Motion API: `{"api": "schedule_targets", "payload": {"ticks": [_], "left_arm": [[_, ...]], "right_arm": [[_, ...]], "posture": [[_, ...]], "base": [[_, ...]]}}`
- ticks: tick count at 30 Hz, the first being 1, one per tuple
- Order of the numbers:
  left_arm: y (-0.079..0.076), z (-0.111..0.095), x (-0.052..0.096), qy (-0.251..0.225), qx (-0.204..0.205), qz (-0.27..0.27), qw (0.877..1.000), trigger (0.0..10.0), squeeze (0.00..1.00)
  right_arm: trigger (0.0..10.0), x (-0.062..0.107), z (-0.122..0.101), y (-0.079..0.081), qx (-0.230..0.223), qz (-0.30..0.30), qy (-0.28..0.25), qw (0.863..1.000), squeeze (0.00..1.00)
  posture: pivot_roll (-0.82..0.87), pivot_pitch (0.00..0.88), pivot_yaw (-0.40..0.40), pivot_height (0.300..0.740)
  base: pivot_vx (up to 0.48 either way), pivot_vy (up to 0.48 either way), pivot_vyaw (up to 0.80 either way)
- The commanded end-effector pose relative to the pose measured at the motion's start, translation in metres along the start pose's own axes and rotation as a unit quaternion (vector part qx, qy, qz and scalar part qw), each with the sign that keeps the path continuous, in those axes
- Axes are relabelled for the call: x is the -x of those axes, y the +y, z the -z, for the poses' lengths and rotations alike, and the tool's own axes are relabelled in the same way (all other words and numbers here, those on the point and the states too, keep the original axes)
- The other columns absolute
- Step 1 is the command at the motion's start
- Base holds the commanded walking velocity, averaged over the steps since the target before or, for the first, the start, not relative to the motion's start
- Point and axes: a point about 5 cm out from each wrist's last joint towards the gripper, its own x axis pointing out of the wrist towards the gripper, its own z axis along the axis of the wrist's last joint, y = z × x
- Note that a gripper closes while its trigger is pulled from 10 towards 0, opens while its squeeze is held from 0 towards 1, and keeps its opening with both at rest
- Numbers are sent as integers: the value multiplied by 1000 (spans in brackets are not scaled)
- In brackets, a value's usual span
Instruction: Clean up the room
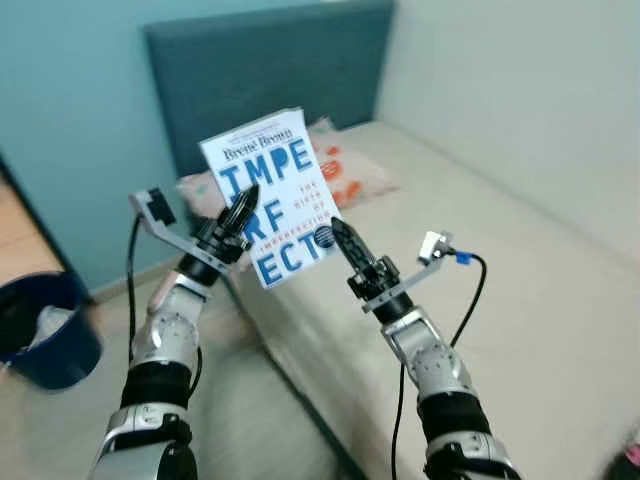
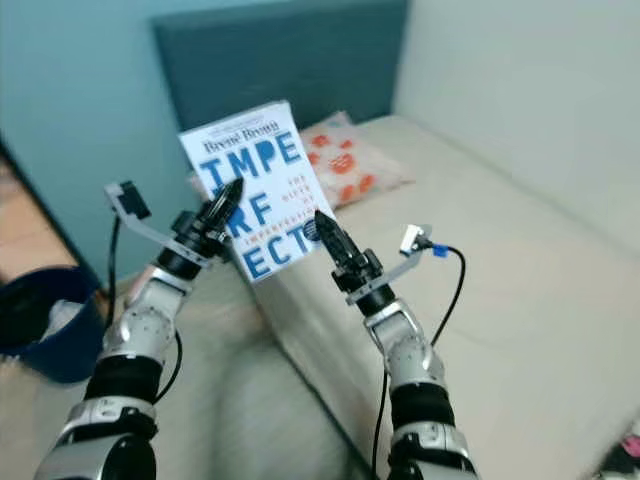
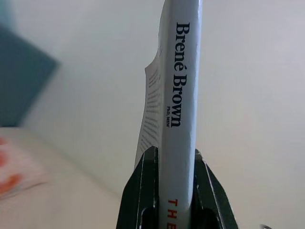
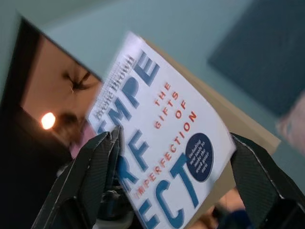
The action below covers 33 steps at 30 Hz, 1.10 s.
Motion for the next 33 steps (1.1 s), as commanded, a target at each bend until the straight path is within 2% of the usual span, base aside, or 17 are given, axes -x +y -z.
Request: {"api": "schedule_targets", "payload": {"ticks": [1,6,12,17,22,23,26,27,33], "left_arm": [[-7,-15,-11,-39,-9,18,999,10000,0],[-10,-29,-17,-70,-6,22,997,10000,0],[-14,-31,-18,-75,-4,29,997,10000,0],[-19,-29,-15,-77,13,46,996,10000,0],[-31,-24,-10,-61,36,95,993,10000,0],[-40,-18,-8,-46,55,128,989,10000,0],[-44,-14,-6,-36,63,143,987,10000,0],[-53,-3,-2,-11,79,171,982,10000,0],[-60,6,2,1,96,186,978,10000,0]], "right_arm": [[10000,-1,3,10,-34,-28,-25,999,0],[10000,4,2,21,-51,-58,-29,997,0],[10000,4,7,20,-67,-47,-24,996,0],[10000,0,12,20,-70,-35,-11,997,0],[10000,-5,13,24,-75,-44,-1,996,0],[10000,-8,16,27,-70,-46,18,996,0],[10000,-9,19,29,-66,-49,31,996,0],[10000,-11,28,33,-52,-60,71,994,0],[10000,-12,34,35,-54,-63,90,992,0]], "posture": [[-74,67,-24,740],[-80,71,-19,740],[-80,72,-19,740],[-75,71,-25,740],[-75,72,-28,740],[-73,71,-29,740],[-73,72,-29,740],[-73,72,-29,740],[-73,72,-31,740]], "base": [[0,0,-663],[0,0,-663],[0,0,0],[0,0,0],[0,0,0],[0,0,0],[0,0,0],[0,0,0],[0,0,0]]}}
